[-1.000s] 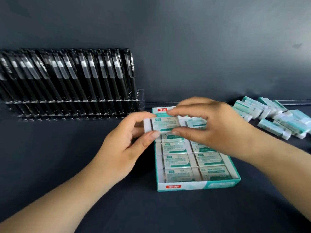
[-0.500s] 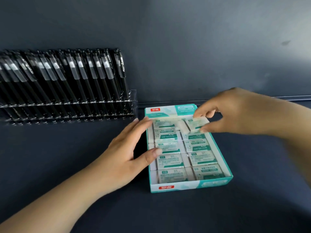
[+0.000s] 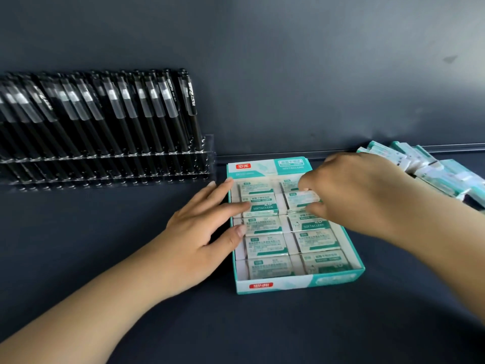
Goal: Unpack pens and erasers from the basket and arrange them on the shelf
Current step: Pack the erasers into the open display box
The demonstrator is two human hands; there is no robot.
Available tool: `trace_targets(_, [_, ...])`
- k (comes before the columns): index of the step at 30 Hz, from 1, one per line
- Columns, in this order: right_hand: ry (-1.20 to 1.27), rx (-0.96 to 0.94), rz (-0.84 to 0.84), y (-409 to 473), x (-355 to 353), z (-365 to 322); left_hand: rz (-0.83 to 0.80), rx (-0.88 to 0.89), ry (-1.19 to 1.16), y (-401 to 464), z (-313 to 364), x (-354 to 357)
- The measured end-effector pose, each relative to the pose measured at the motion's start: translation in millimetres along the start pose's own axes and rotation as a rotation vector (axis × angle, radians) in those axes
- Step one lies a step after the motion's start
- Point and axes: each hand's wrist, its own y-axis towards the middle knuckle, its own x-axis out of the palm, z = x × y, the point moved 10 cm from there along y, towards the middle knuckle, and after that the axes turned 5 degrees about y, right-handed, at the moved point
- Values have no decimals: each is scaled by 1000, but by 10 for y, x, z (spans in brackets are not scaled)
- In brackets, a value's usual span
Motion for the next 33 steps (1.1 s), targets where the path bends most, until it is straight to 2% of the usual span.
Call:
trace_targets(4, [85, -24, 9, 25, 38, -1, 6, -14, 20, -3, 15, -25])
trace_targets(11, [450, -34, -89, -32, 159, 104, 63, -7, 40, 26, 66, -56])
trace_targets(13, [596, 34, -78, -120, 157, 278, 70, -48, 15, 32, 63, -66])
trace_targets(15, [653, 180, -2, -253, 162, 656, 63, -81, -21, 36, 66, -75])
trace_targets(17, [591, 357, 81, -466, 202, 1115, 91, -86, -17, 48, 105, -113])
trace_targets(19, [490, 467, 48, -654, 339, 1412, 146, -47, -9, 77, 233, -177])
trace_targets(22, [404, 493, -74, -745, 609, 1506, 170, 53, -8, 143, 521, -203])
trace_targets(28, [274, 567, -18, -807, 645, 1655, 39, 107, 63, 338, 1116, 70])
trace_targets(33, [428, 527, -32, -924, 631, 1569, -39, 62, 121, 484, 1286, 263])
